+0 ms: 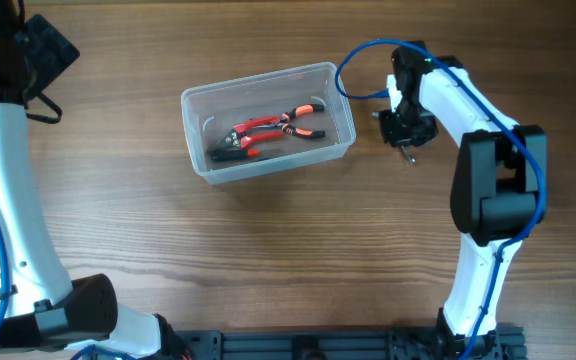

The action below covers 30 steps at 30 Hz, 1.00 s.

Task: Pack container
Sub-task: 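Lower the right gripper onto the silver socket wrench shaft and grasp, then lift the wrench and carry it left into the container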

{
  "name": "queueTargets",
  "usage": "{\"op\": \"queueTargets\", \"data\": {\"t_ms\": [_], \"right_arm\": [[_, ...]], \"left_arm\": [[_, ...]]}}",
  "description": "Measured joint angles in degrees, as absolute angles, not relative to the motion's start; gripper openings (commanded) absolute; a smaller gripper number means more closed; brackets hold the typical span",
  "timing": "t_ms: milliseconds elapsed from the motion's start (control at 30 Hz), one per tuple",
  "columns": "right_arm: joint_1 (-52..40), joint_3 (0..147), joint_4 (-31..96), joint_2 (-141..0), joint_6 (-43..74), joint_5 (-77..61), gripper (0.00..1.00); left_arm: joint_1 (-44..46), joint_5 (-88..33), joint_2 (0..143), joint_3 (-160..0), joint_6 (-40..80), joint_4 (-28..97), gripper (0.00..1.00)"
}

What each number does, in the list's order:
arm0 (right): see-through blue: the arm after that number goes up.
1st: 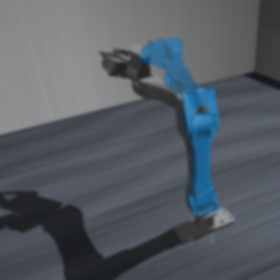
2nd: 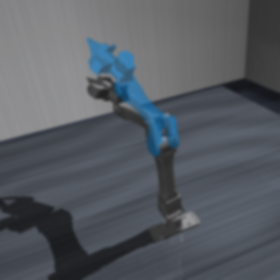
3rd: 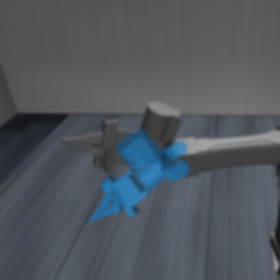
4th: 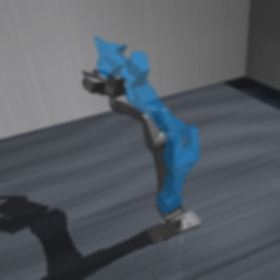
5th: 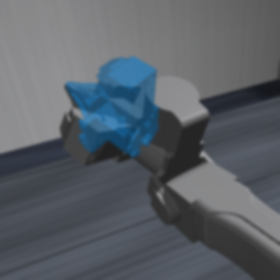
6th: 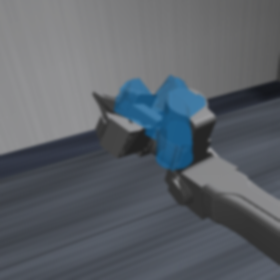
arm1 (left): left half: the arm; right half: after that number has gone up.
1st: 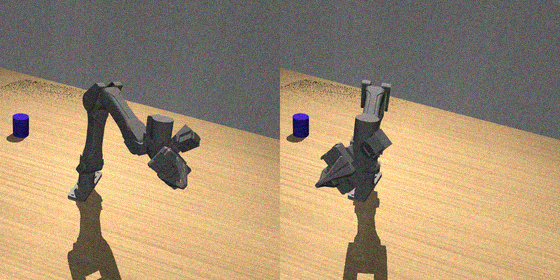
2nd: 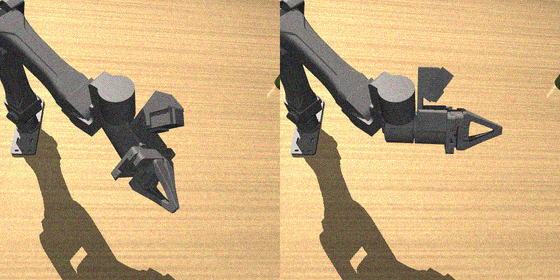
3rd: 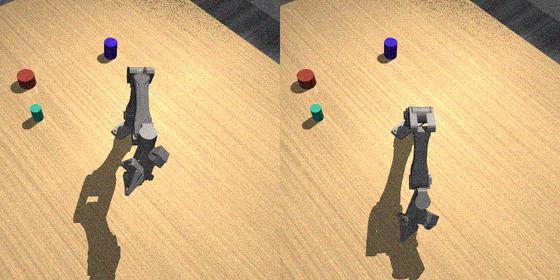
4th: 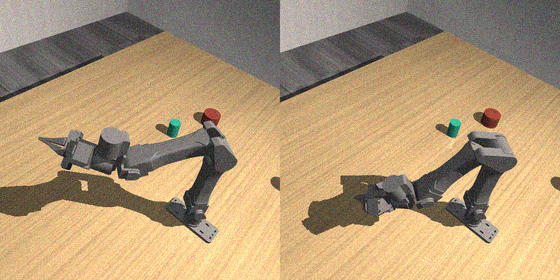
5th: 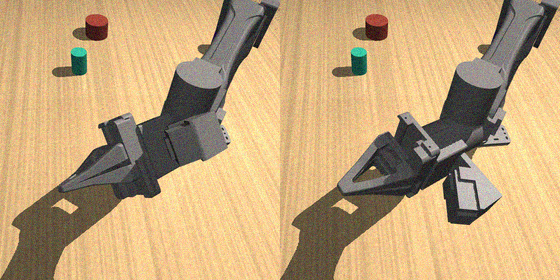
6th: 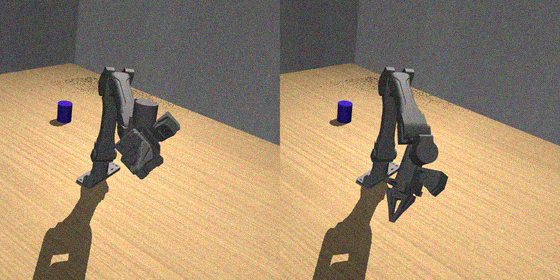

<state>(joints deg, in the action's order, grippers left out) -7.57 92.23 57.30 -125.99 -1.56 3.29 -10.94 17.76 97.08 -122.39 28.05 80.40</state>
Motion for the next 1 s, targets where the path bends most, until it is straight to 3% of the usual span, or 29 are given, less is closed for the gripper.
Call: {"op": "queueTargets", "data": {"t_ms": [167,433,1000], "right_arm": [[-8.62,92.23,57.41,-125.99,-1.83,4.14,0.16],[-8.93,92.16,57.28,-125.99,-1.61,3.75,0.04],[-8.97,91.85,56.51,-125.71,-0.99,1.50,0.04]], "left_arm": [[-10.96,17.76,97.08,-122.39,28.05,80.40,1.00],[-10.94,17.76,97.08,-122.39,28.05,80.40,1.00],[-10.94,17.76,97.08,-122.39,28.05,80.40,1.00]]}}
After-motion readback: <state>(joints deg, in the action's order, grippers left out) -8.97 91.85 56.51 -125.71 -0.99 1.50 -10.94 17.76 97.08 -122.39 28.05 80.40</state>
